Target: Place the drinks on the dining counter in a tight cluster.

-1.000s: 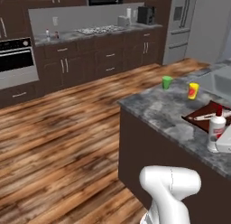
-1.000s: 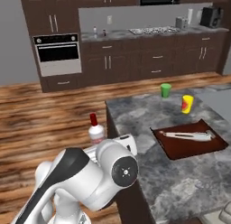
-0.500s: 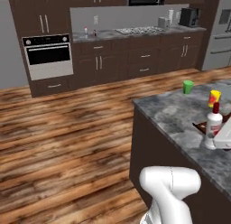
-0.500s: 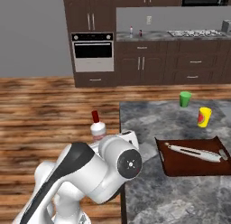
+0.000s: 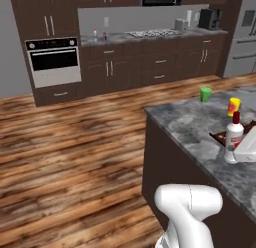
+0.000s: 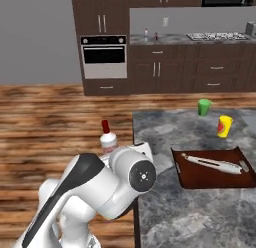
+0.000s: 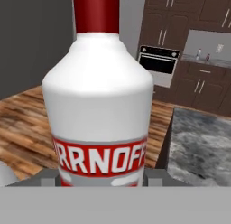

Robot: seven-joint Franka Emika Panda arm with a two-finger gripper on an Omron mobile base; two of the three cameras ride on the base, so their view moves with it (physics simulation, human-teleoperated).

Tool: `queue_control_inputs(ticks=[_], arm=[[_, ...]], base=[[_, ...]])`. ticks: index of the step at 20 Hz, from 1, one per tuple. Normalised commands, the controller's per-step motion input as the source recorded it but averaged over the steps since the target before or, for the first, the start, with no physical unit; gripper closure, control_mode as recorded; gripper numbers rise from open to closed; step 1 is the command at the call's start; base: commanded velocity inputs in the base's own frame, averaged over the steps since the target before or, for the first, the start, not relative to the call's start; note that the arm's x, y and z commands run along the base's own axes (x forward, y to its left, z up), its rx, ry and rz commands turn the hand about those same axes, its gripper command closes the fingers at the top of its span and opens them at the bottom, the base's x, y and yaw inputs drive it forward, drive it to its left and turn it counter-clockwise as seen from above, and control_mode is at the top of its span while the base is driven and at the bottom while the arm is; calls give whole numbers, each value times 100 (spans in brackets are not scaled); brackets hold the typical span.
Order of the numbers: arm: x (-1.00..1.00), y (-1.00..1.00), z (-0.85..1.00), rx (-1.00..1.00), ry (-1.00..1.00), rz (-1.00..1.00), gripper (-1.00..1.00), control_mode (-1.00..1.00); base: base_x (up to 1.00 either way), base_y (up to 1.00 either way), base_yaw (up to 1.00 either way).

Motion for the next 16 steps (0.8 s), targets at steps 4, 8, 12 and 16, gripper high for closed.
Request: queue_control_inputs(ticks=[4,8,12,16], arm=[[0,0,0,0,0,0,100,100],[0,0,0,0,0,0,100,100],[0,0,0,0,0,0,100,100],[0,0,0,0,0,0,100,100]], base=[[-91,-63,0],[-53,-51,1],[37,-45,33],[12,-93,47]])
